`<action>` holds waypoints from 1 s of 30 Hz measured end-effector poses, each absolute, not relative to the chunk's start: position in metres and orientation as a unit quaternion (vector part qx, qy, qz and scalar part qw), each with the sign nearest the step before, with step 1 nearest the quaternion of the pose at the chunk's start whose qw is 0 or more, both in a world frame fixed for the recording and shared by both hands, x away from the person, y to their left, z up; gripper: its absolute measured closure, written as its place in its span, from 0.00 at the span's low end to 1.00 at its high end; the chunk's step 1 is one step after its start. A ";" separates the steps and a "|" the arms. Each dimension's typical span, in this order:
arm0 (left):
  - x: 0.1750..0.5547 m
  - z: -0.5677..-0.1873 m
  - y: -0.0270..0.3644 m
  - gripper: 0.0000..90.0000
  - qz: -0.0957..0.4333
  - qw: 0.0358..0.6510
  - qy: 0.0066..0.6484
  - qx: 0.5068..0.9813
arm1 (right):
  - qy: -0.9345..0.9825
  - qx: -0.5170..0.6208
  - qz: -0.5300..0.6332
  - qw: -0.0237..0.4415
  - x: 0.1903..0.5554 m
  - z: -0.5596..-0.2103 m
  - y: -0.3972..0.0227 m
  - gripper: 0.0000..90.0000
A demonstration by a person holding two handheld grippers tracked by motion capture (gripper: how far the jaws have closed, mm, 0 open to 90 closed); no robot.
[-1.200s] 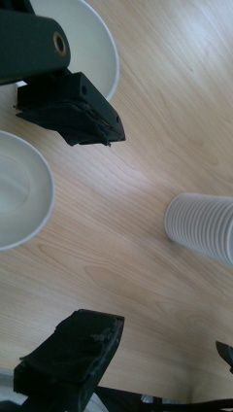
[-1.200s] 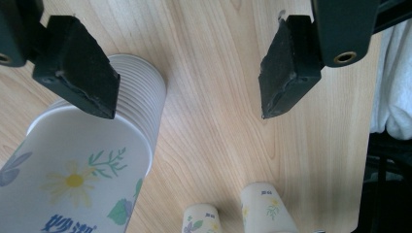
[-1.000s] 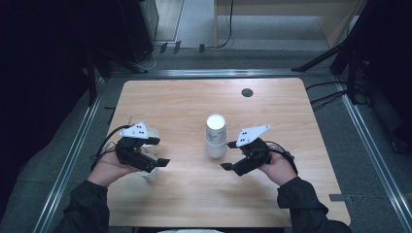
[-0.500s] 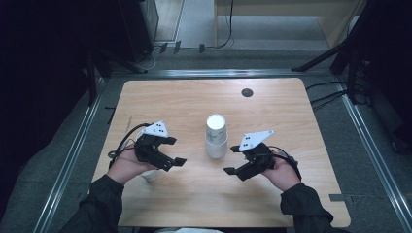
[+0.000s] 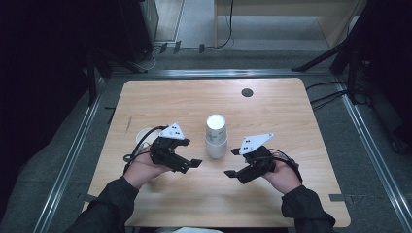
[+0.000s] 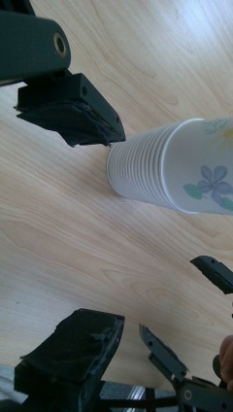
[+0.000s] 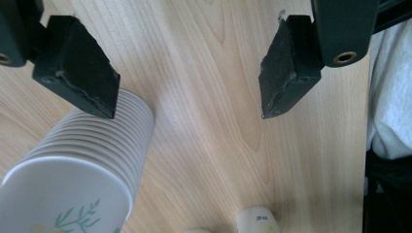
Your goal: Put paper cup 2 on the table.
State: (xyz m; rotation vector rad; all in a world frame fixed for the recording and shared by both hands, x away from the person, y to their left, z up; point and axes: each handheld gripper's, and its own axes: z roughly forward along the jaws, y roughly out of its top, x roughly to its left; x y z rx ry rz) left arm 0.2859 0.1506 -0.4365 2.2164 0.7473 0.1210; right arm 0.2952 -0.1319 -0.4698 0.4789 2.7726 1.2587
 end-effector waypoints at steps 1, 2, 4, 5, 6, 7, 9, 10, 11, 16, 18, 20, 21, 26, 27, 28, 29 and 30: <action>0.285 -0.438 0.148 0.15 0.047 0.388 0.296 0.872 | 0.900 0.154 0.407 0.030 0.295 -0.470 -0.132 0.26; 0.285 -0.439 0.146 0.15 0.049 0.384 0.296 0.873 | 0.901 0.153 0.406 0.030 0.295 -0.470 -0.132 0.26; 0.284 -0.441 0.143 0.15 0.045 0.384 0.298 0.873 | 0.901 0.151 0.405 0.030 0.295 -0.471 -0.131 0.26; 0.284 -0.442 0.141 0.15 0.046 0.384 0.302 0.871 | 0.902 0.149 0.404 0.031 0.295 -0.471 -0.131 0.26; 0.283 -0.443 0.140 0.15 0.047 0.386 0.306 0.869 | 0.903 0.149 0.403 0.029 0.295 -0.471 -0.131 0.26; 0.284 -0.445 0.139 0.15 0.046 0.388 0.306 0.868 | 0.903 0.148 0.402 0.030 0.295 -0.472 -0.131 0.26; 0.283 -0.448 0.136 0.15 0.050 0.385 0.306 0.869 | 0.905 0.149 0.397 0.030 0.295 -0.473 -0.130 0.26; 0.283 -0.449 0.135 0.15 0.051 0.386 0.305 0.869 | 0.906 0.146 0.395 0.033 0.295 -0.473 -0.129 0.26; 0.282 -0.451 0.133 0.15 0.053 0.384 0.304 0.870 | 0.909 0.144 0.391 0.032 0.294 -0.474 -0.129 0.26; 0.280 -0.458 0.125 0.15 0.060 0.383 0.299 0.872 | 0.914 0.138 0.380 0.034 0.295 -0.477 -0.126 0.26; 0.279 -0.460 0.123 0.15 0.060 0.381 0.293 0.875 | 0.915 0.136 0.380 0.033 0.295 -0.478 -0.126 0.26; 0.278 -0.462 0.122 0.15 0.056 0.385 0.287 0.875 | 0.915 0.135 0.379 0.036 0.296 -0.479 -0.126 0.26; 0.278 -0.462 0.121 0.15 0.055 0.385 0.286 0.876 | 0.916 0.134 0.377 0.031 0.295 -0.479 -0.126 0.26; 0.277 -0.467 0.118 0.15 0.060 0.374 0.283 0.881 | 0.919 0.130 0.371 0.036 0.295 -0.480 -0.126 0.26; 0.278 -0.468 0.118 0.15 0.057 0.374 0.283 0.881 | 0.919 0.130 0.370 0.035 0.295 -0.480 -0.126 0.25; 0.278 -0.469 0.117 0.15 0.053 0.372 0.285 0.882 | 0.919 0.131 0.370 0.034 0.295 -0.480 -0.126 0.25; 0.278 -0.470 0.117 0.15 0.055 0.369 0.283 0.884 | 0.919 0.131 0.369 0.033 0.295 -0.480 -0.126 0.25; 0.278 -0.472 0.116 0.15 0.057 0.365 0.283 0.885 | 0.919 0.132 0.369 0.033 0.296 -0.481 -0.126 0.25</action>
